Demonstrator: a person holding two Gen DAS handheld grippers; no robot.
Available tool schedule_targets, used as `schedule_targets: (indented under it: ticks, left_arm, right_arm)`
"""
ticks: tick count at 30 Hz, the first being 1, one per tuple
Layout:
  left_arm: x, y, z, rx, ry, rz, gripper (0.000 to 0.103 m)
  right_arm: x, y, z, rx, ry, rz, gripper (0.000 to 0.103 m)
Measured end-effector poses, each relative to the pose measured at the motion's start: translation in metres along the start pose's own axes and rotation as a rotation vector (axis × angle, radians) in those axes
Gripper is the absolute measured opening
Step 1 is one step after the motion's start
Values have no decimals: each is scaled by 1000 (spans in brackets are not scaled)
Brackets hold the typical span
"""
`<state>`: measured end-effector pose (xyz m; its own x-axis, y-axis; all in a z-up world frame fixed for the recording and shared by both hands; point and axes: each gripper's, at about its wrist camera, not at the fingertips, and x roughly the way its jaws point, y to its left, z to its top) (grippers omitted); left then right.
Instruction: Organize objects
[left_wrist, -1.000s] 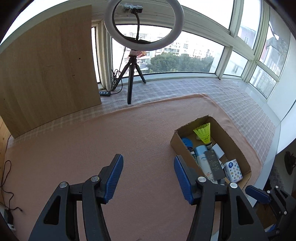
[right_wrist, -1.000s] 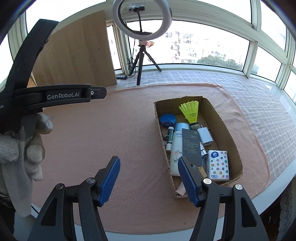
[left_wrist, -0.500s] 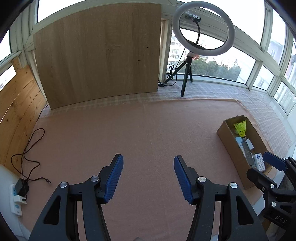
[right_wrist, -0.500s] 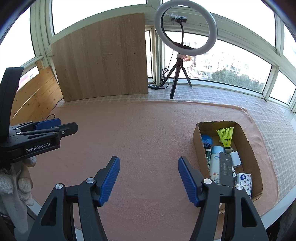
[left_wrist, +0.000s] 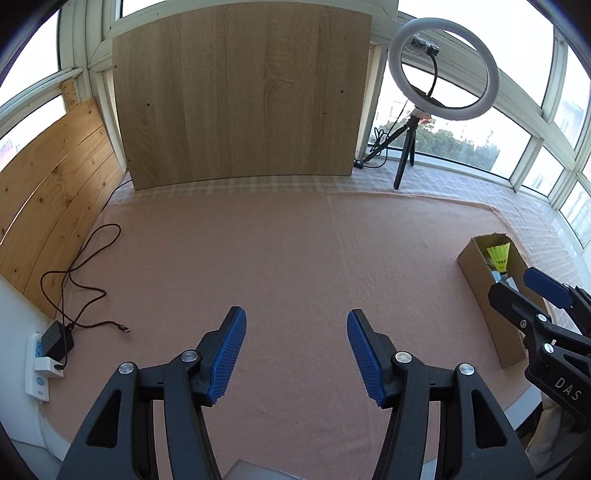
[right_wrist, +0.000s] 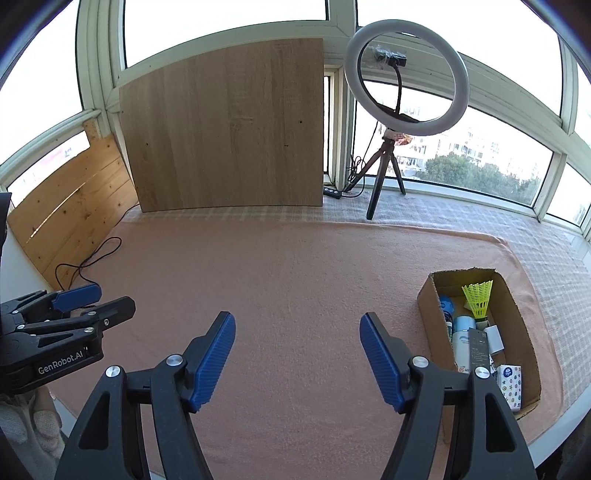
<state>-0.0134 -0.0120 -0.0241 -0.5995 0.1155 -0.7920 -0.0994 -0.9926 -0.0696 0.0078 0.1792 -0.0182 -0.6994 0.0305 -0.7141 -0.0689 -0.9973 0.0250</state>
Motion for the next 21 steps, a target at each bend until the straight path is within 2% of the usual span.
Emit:
schedule_targets:
  ticks: [15, 21]
  left_arm:
    - [-6, -1, 7, -5, -30, 2, 61]
    - [-12, 4, 6, -22, -45, 13, 64]
  right_arm:
    - [8, 4, 2, 13, -6, -53, 72]
    - [10, 5, 3, 4, -5, -58, 72]
